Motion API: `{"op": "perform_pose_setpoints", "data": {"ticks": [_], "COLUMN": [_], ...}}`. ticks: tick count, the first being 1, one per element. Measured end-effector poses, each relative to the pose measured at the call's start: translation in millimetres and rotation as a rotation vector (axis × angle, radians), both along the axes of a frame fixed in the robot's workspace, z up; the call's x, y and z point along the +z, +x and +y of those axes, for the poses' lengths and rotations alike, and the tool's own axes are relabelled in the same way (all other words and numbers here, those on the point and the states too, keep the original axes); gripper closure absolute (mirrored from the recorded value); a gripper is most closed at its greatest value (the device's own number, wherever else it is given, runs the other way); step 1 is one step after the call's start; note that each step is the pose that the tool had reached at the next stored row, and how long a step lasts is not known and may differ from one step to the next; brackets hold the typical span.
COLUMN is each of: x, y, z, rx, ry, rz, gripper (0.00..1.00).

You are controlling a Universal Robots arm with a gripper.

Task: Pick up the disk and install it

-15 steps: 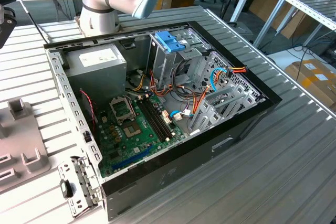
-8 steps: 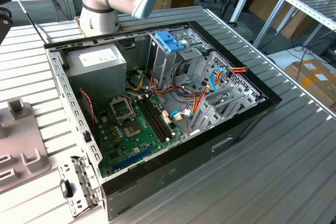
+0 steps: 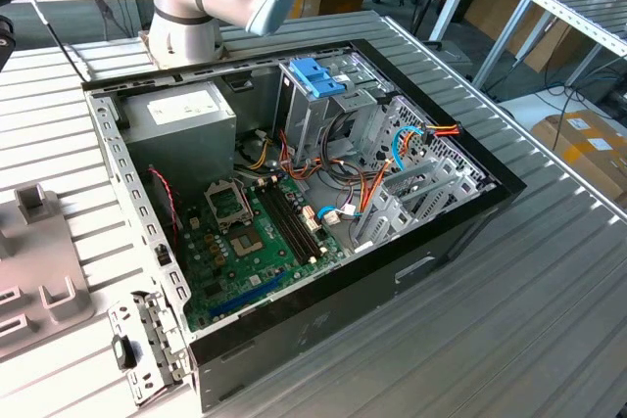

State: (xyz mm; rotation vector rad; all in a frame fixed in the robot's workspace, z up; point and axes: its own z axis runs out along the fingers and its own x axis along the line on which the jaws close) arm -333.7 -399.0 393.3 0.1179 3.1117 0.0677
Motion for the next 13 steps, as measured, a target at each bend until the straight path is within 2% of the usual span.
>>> {"op": "perform_pose_setpoints", "data": {"ticks": [13], "x": [0.0], "y": [-8.6], "z": [0.0], "rx": [0.0], "ry": [0.0], "rz": [-0.0001], "gripper": [0.89]}}
